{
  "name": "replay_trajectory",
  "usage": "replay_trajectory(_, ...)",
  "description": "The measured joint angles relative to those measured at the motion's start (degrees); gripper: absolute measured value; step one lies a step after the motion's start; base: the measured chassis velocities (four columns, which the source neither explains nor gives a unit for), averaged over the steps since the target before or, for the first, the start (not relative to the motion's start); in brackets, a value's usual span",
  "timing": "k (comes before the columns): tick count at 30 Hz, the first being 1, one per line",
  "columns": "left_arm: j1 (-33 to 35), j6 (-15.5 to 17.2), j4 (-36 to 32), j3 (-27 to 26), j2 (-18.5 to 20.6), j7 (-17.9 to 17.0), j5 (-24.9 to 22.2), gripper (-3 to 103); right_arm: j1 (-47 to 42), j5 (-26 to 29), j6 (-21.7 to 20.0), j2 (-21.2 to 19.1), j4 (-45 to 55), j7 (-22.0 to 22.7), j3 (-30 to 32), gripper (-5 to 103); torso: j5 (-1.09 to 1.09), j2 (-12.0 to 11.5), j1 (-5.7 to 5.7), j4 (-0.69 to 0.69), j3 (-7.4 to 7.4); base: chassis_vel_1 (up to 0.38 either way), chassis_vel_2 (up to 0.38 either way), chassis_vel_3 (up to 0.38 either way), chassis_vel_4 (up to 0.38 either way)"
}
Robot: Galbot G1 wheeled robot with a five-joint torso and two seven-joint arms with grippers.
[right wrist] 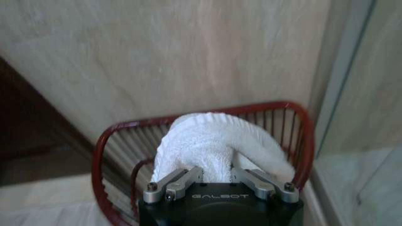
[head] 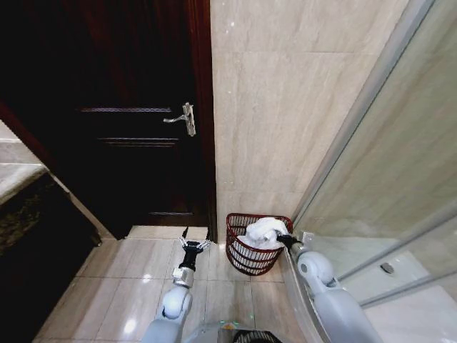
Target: Discard the used towel into the hamper.
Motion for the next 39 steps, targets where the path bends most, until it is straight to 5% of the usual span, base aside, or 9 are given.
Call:
replay_trajectory(4,-0.3,0.3,0.0,-0.2,0.0,-0.6,-0.1,100,4.4,9.7,-2.0,-3.2,-3.0,5.3,-4.1,8,0.00,0.0,0.00,0.01,0.00,0.000,0.000,0.000,0.000)
replay_trajectory(12,-1.6,1.2,0.9,-0.2,-0.1,-0.9,-1.4,100,10.6,19.6,-2.0,-6.9,-8.5,10.0,-13.1,8,0.00,0.0,0.00,0.00,0.01,0.000,0.000,0.000,0.000)
replay_trajectory(26,-2.0,2.5,1.3,0.0,0.1,-0.9,-2.0,100,23.6,25.1,-2.2,-4.5,-21.8,9.5,-23.4,8,0.00,0.0,0.01,0.01,0.01,0.000,0.000,0.000,0.000)
replay_trajectory(39,-1.5,2.6,0.3,-0.1,0.1,-0.8,-1.6,100,29.4,30.3,-2.1,-1.2,-31.4,8.5,-24.4,8,0.00,0.0,0.01,0.01,0.01,0.000,0.000,0.000,0.000)
